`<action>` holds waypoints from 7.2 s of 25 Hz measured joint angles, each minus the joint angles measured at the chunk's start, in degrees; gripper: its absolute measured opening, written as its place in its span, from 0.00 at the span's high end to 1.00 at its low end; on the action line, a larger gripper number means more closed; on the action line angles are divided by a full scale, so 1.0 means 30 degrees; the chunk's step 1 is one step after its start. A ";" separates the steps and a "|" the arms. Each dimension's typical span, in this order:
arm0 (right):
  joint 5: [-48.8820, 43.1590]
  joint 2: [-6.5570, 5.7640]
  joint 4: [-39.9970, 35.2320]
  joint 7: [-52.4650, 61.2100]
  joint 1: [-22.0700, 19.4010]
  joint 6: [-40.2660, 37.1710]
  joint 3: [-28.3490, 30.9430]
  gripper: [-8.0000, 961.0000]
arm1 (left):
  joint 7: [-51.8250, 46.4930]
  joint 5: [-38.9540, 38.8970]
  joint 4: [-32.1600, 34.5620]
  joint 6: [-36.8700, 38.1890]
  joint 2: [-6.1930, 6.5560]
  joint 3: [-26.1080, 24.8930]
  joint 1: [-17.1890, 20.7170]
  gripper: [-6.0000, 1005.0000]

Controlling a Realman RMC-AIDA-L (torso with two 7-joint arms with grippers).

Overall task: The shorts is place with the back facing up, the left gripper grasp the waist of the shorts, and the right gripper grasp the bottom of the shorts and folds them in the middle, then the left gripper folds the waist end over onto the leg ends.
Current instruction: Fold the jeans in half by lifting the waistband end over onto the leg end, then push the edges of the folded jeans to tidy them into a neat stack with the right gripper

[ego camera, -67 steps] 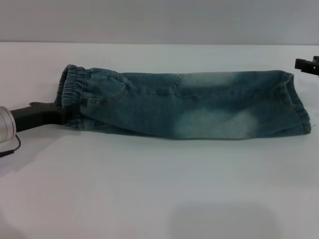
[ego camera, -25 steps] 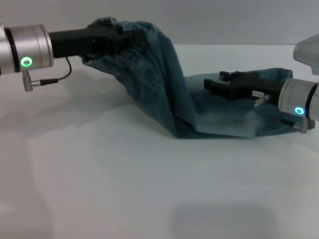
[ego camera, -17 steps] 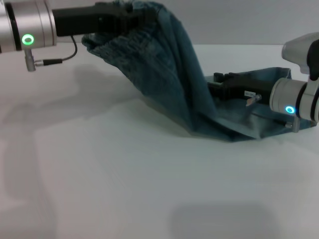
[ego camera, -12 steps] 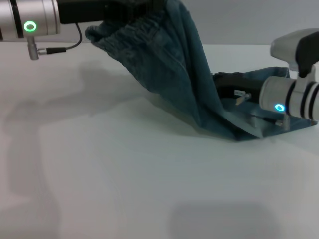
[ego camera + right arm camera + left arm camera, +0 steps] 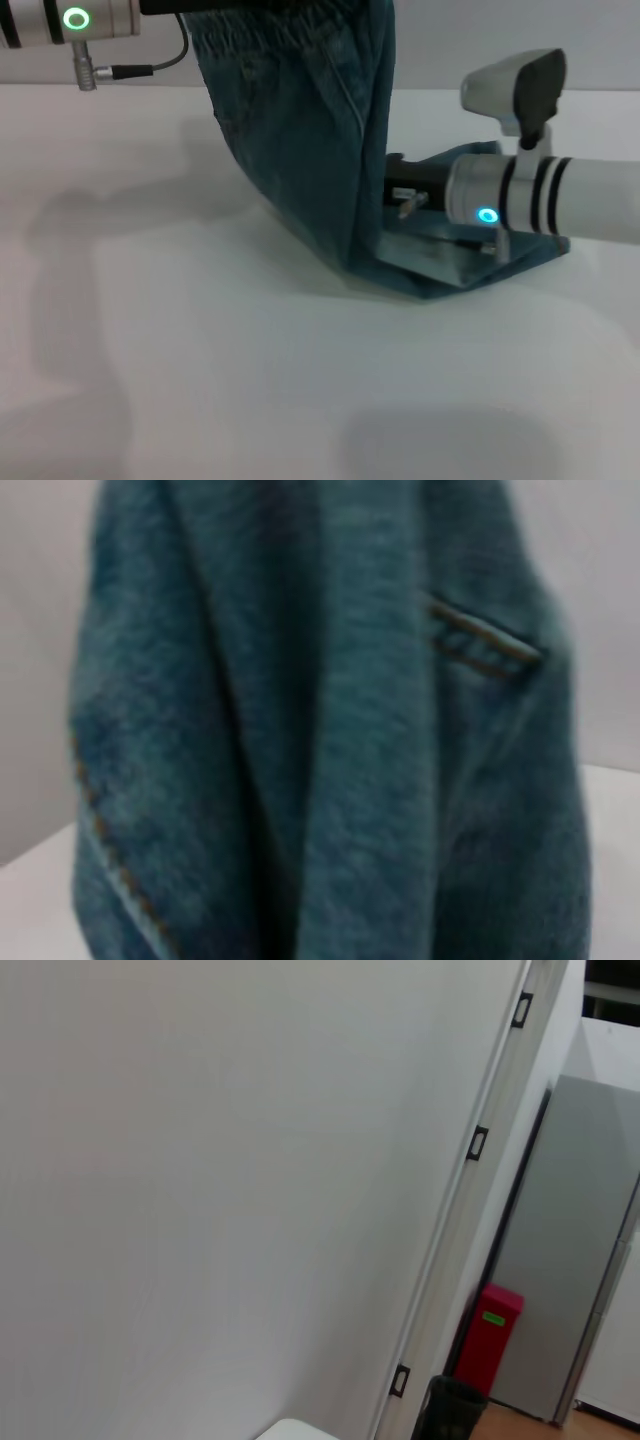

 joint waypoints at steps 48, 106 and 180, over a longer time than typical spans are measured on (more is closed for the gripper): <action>0.7586 -0.0283 -0.4512 -0.1522 -0.7505 0.0660 0.0821 0.44 | 0.0571 -0.5185 -0.1031 -0.5881 -0.0292 0.9354 -0.0108 0.71; 1.0476 -0.0288 -0.3895 -0.2197 -0.8189 0.0691 0.0849 0.46 | 0.0834 0.2879 0.2900 -1.0988 -0.0261 1.5577 0.0286 0.19; 0.2346 -0.0428 -0.7844 0.1056 -0.7687 -0.9555 -0.8609 0.48 | 0.0395 -0.4668 0.4376 -1.8465 -0.0181 1.1915 0.5230 0.19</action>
